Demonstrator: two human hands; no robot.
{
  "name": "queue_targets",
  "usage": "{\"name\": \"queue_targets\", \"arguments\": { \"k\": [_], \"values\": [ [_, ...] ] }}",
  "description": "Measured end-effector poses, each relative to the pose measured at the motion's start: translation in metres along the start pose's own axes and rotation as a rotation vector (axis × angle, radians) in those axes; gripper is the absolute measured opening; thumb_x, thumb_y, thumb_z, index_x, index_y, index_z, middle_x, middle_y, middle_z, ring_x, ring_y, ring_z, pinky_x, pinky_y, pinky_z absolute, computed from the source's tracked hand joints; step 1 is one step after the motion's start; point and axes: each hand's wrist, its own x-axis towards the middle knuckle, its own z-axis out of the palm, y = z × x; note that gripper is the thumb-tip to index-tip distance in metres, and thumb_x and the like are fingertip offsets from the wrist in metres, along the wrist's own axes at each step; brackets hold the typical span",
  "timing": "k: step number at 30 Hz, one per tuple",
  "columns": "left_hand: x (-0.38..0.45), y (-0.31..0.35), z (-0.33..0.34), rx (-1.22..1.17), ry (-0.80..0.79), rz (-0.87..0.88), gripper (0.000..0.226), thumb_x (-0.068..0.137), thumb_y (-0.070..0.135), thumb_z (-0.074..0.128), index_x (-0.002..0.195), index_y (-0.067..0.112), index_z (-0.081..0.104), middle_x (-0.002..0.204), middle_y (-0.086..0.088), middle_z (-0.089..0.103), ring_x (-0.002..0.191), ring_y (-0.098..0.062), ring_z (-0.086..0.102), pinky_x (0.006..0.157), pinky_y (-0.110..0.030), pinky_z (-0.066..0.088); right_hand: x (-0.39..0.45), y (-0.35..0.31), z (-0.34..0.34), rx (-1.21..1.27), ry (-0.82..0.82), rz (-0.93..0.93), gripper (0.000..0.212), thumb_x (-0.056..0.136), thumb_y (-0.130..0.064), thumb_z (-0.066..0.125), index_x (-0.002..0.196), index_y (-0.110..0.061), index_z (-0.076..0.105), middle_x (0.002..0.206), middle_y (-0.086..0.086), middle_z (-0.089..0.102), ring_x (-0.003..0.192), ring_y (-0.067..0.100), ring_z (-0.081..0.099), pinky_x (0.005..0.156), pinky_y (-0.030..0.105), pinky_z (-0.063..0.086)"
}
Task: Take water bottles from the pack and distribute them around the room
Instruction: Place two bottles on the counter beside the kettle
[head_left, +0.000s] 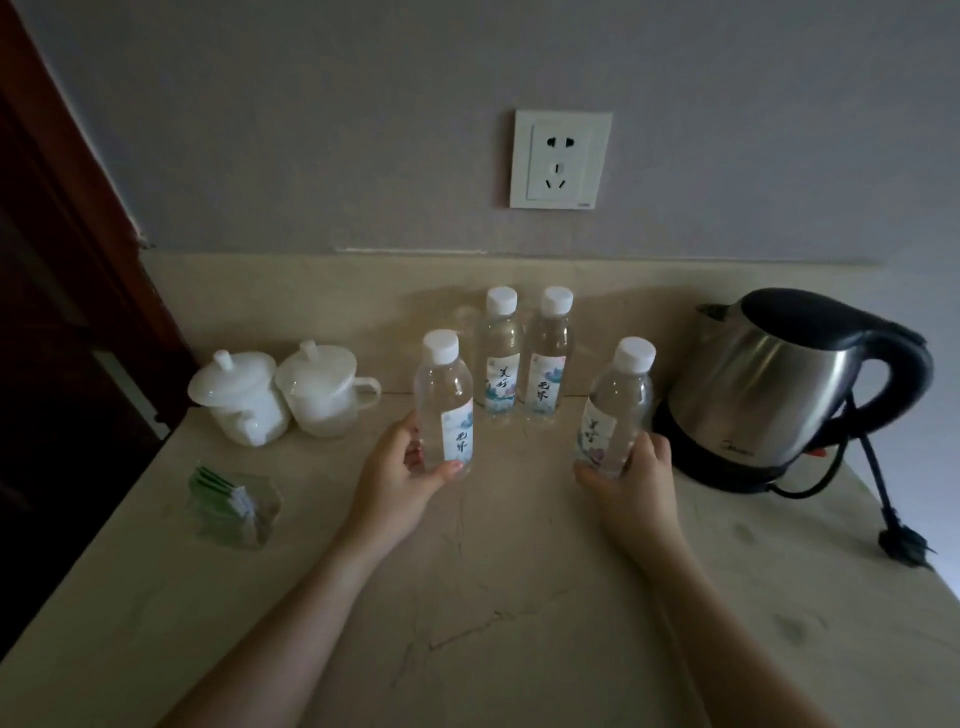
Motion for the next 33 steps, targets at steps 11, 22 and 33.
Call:
{"name": "queue_targets", "arguments": {
  "k": [11,22,33],
  "values": [
    [0.046,-0.005,0.005,0.067,-0.031,0.016,0.053,0.080,0.043,0.069,0.121,0.063,0.044,0.120,0.023,0.066,0.112,-0.007,0.066,0.100,-0.045,0.052,0.047,-0.007,0.013,0.100,0.051,0.006,0.053,0.081,-0.020,0.072,0.129,-0.018,0.048,0.104,-0.006,0.062,0.089,0.014,0.059,0.075,0.029,0.047],
    [0.072,-0.019,0.011,0.292,-0.032,0.088,0.054,0.093,0.033,0.059,0.141,0.021,0.036,0.137,0.001,0.051,0.121,-0.019,0.059,0.102,-0.047,0.049,0.067,-0.002,0.023,-0.051,-0.034,-0.137,0.046,0.087,-0.014,0.064,0.130,-0.016,0.049,0.123,0.005,0.054,0.107,0.019,0.055,0.084,0.025,0.039],
    [0.074,-0.026,0.013,0.237,0.006,0.096,0.053,0.094,0.028,0.060,0.140,0.031,0.035,0.136,0.007,0.060,0.118,-0.010,0.062,0.098,-0.044,0.052,0.065,0.000,0.026,-0.037,-0.066,-0.096,0.052,0.093,-0.018,0.060,0.139,-0.021,0.037,0.127,-0.006,0.061,0.109,0.016,0.060,0.084,0.026,0.041]
  ]
}}
